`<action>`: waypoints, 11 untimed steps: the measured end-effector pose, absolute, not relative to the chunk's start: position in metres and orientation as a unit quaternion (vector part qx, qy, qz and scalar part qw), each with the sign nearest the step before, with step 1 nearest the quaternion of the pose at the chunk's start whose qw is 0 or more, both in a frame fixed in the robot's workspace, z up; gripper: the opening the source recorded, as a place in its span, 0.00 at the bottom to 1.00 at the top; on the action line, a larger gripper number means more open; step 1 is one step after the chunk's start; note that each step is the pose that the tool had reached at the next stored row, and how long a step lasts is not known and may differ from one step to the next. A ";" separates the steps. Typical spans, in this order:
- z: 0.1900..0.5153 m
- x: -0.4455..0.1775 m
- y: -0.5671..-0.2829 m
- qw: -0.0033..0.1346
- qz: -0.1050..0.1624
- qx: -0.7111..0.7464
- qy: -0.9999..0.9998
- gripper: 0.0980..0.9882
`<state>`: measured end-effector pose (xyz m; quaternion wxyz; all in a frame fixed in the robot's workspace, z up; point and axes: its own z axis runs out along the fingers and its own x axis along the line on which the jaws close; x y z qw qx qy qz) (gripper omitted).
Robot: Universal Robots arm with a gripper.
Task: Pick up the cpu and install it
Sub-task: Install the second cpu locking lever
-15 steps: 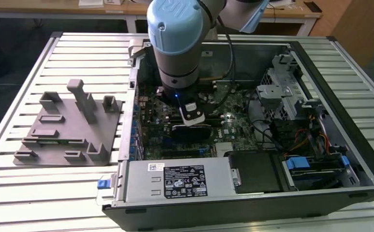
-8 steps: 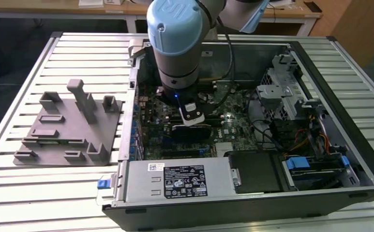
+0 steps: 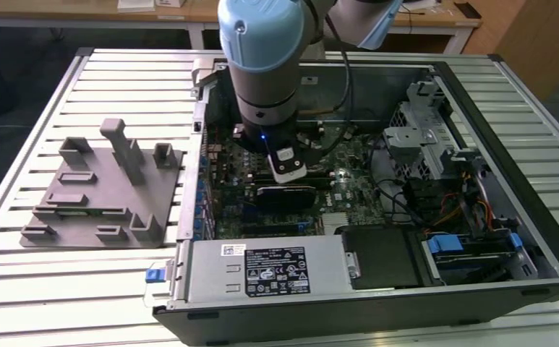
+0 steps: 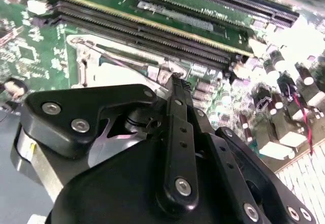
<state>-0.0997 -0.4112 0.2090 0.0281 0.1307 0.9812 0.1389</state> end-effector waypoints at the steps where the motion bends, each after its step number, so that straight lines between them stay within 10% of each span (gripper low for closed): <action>1: 0.213 -0.100 -0.411 0.028 0.139 0.131 0.981 0.01; 11: 0.244 -0.100 -0.411 0.029 0.133 0.131 0.982 0.01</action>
